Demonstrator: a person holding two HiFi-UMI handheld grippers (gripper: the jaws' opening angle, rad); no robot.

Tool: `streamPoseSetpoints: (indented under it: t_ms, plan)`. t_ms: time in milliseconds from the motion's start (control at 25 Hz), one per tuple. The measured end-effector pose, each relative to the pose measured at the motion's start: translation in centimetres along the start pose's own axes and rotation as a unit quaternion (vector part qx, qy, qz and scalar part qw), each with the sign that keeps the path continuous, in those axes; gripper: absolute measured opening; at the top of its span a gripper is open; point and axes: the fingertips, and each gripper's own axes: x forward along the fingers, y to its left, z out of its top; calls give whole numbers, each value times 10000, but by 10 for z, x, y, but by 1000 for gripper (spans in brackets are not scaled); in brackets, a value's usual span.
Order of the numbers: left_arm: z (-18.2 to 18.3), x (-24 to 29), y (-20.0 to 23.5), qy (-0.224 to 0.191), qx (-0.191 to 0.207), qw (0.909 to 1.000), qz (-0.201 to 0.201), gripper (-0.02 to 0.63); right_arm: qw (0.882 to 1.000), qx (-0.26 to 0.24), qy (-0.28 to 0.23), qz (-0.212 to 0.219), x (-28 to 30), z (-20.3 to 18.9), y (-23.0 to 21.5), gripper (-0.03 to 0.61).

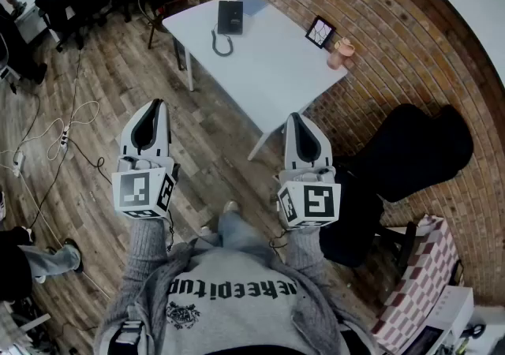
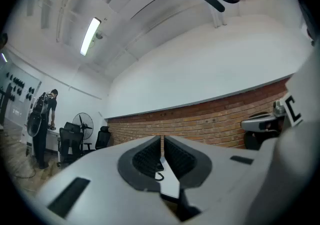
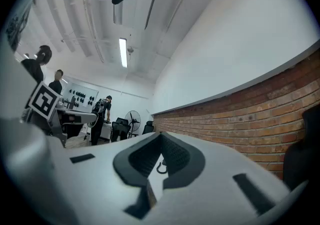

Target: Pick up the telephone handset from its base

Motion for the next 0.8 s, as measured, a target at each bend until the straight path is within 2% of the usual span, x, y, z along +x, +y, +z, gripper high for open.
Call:
streamPoseSetpoints:
  t_ms: [520,800]
  plan:
    - [-1,29,3,-41,94,9999,98,21,9999,22,-66,113,32,-5,-14,3]
    - [-7,65,-3,-76,121,9998,124,21,9995,186,-246,90,62,-10,-41,3]
